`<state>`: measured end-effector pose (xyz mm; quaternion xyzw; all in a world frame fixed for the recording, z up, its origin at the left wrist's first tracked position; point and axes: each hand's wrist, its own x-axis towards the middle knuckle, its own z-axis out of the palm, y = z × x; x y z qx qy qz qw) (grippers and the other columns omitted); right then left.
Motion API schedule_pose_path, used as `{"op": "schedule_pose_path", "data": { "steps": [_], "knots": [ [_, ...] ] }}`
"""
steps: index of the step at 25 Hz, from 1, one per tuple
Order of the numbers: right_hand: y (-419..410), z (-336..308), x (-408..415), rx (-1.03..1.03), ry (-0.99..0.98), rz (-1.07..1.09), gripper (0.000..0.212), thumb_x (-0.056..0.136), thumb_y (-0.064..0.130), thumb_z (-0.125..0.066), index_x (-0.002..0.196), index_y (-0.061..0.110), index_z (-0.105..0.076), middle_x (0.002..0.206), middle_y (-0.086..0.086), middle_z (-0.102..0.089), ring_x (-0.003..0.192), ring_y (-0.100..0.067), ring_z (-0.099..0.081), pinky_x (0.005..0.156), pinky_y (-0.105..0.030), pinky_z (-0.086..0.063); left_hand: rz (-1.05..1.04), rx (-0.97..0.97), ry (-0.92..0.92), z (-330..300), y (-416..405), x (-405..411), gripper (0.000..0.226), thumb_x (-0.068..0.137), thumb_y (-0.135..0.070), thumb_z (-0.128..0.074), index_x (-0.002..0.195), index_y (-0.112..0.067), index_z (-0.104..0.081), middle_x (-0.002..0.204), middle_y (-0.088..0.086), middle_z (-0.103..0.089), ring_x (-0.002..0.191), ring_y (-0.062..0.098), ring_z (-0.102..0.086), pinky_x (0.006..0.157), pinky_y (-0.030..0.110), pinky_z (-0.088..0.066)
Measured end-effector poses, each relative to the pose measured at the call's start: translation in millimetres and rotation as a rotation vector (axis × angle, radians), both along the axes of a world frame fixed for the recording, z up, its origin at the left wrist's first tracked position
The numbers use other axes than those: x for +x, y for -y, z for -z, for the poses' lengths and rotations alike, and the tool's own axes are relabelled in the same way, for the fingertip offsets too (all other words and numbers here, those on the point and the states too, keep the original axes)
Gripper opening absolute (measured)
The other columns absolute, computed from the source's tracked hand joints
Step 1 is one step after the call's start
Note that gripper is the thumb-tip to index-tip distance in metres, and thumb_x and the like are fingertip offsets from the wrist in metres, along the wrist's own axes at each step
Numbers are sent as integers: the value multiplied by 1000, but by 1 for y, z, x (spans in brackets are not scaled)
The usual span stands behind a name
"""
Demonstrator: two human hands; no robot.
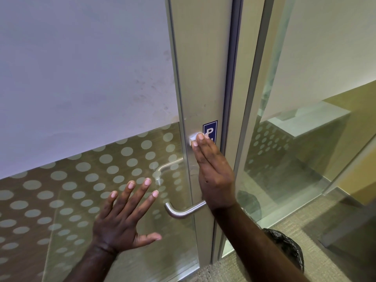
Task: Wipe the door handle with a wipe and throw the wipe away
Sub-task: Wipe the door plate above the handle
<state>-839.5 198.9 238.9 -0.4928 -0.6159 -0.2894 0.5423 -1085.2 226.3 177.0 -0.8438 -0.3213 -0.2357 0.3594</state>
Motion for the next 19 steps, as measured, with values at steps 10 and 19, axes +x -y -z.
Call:
{"op": "schedule_pose_path", "data": {
  "steps": [10, 19],
  "knots": [
    [-12, -31, -5, 105, -11, 11, 25, 94, -8, -52, 114, -6, -67, 121, -21, -65, 104, -31, -64, 95, -38, -50, 4, -20, 5, 1, 1, -1, 100, 80, -89, -25, 156, -23, -29, 162, 2, -25, 149, 25, -23, 120, 42, -7],
    [-11, -30, 17, 116, -119, 132, 24, 93, -5, -55, 113, -2, -69, 116, -18, -68, 100, -26, -62, 92, -32, -50, 6, -10, 3, 1, 1, -1, 101, 79, -89, -27, 155, -23, -29, 162, 2, -26, 149, 25, -23, 121, 42, -6]
  ]
}}
